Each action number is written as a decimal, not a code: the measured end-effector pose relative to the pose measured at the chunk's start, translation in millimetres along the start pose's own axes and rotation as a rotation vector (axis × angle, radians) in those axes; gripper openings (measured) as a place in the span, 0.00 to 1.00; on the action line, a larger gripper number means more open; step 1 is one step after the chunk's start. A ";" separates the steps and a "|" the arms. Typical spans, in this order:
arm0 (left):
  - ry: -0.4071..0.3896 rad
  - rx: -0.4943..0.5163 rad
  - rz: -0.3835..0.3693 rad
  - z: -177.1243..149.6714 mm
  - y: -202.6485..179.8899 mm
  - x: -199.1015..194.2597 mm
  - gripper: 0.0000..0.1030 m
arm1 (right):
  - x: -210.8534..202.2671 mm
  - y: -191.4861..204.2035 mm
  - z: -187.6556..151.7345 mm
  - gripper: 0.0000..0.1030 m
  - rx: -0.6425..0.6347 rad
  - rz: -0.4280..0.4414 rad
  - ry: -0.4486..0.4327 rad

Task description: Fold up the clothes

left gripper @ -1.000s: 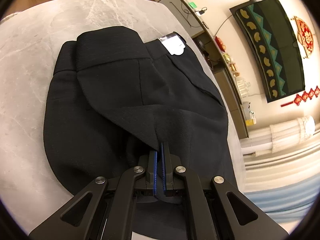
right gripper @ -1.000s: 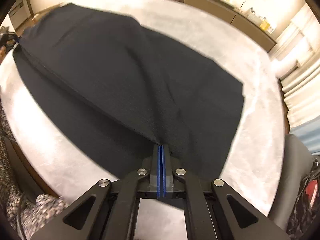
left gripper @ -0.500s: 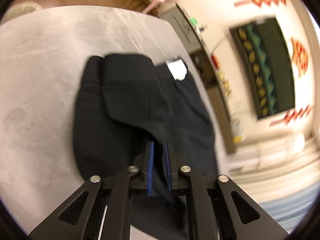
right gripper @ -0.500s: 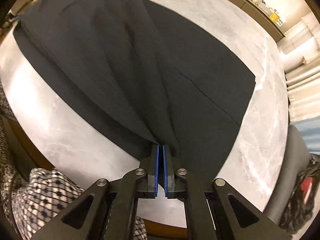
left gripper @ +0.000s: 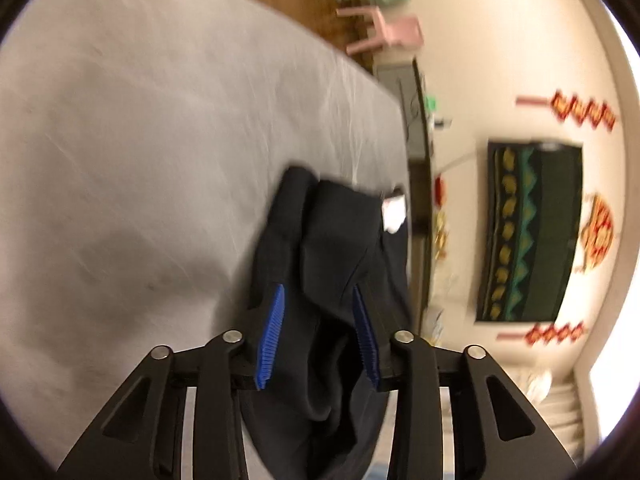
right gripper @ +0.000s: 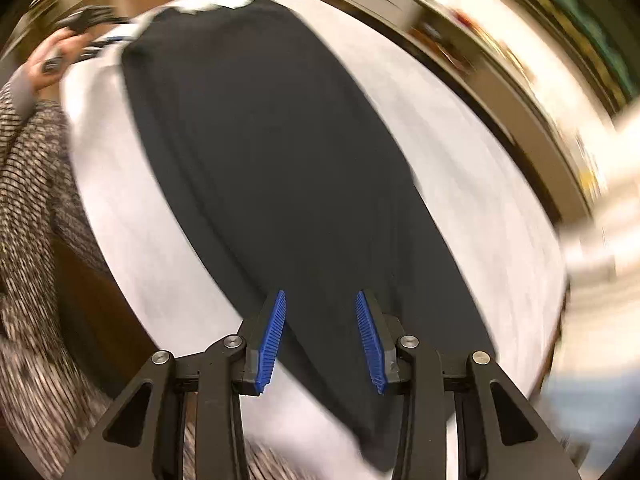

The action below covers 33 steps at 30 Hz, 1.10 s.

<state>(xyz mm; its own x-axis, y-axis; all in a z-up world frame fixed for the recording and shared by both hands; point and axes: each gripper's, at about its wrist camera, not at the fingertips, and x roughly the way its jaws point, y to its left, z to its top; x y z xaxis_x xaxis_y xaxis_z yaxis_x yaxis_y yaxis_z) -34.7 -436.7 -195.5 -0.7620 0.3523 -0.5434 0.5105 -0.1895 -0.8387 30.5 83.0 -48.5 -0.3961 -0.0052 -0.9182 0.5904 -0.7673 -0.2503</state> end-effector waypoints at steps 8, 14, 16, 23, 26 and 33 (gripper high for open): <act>0.005 0.095 0.069 12.0 -14.5 22.5 0.21 | 82.0 163.0 187.9 0.62 -0.162 0.226 -0.246; -0.098 0.103 0.180 18.5 -3.3 1.1 0.03 | 141.3 221.7 221.7 0.43 -0.280 0.163 -0.181; -0.121 0.130 0.219 18.7 -4.1 -4.4 0.02 | 163.5 217.8 228.9 0.02 -0.253 0.114 -0.107; -0.020 0.156 -0.025 8.8 -14.5 -11.6 0.23 | 112.3 213.5 202.6 0.02 -0.133 0.319 -0.183; 0.068 0.164 -0.068 3.7 -21.5 3.3 0.41 | 118.3 226.5 182.3 0.02 -0.171 0.283 -0.149; 0.036 0.205 -0.028 0.0 -28.2 5.8 0.06 | 108.2 232.2 172.4 0.02 -0.137 0.387 -0.152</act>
<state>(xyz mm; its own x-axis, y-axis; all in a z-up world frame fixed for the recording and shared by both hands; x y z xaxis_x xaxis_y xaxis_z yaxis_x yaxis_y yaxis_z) -53.5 -429.3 -175.0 -0.7581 0.3914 -0.5216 0.3953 -0.3603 -0.8449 3.5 -206.3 -153.0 -0.2202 -0.3782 -0.8992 0.7995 -0.5981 0.0558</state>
